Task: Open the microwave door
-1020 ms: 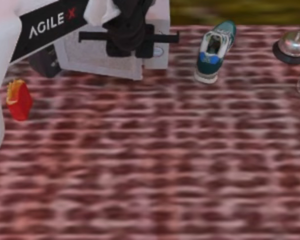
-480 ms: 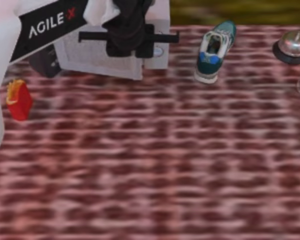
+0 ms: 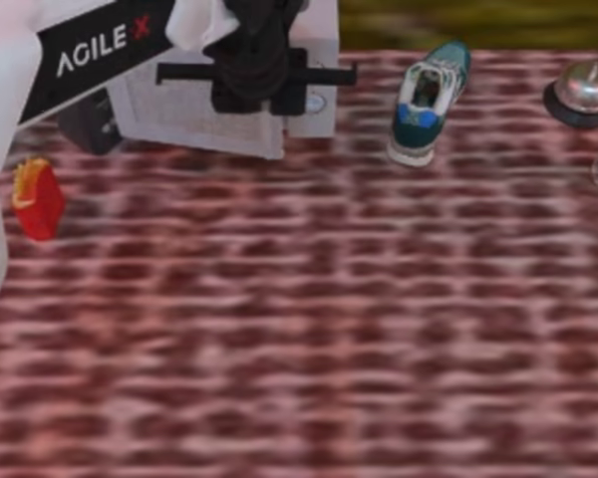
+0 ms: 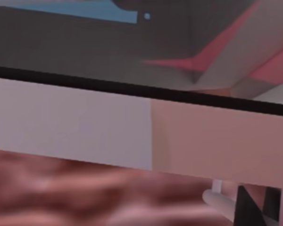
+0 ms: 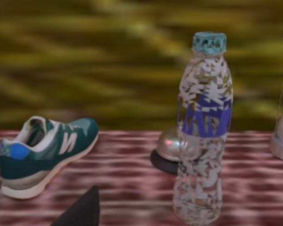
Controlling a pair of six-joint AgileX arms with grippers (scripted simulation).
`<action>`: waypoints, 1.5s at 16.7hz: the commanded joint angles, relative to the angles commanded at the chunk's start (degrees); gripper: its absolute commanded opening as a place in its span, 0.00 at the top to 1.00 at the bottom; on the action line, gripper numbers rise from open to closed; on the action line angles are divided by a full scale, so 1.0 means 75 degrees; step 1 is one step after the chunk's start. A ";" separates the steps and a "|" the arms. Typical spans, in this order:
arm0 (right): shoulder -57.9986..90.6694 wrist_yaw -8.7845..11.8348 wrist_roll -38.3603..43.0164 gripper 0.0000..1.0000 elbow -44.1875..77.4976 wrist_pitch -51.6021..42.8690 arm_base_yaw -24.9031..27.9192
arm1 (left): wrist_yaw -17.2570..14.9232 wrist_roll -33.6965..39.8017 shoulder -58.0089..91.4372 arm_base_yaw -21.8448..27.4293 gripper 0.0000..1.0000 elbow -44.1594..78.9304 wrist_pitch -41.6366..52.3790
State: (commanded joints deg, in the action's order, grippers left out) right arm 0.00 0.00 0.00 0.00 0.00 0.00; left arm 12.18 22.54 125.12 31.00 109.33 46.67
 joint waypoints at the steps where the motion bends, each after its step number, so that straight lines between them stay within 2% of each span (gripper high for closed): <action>1: 0.0000 0.0000 0.0000 0.00 0.0000 0.0000 0.0000 | -0.0026 -0.0062 -0.0067 -0.0015 1.00 -0.0092 -0.0049; 7: 0.0000 0.0000 0.0000 0.00 0.0000 0.0000 0.0000 | -0.0337 -0.0761 -0.0685 -0.0158 1.00 -0.1038 -0.0509; 25: 0.0000 0.0000 0.0000 0.00 0.0000 0.0000 0.0000 | -0.0351 -0.0785 -0.0722 -0.0165 1.00 -0.1064 -0.0541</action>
State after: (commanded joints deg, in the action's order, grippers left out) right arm 0.00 0.00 0.00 0.00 0.00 0.00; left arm 9.55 16.65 119.70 29.76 101.36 42.62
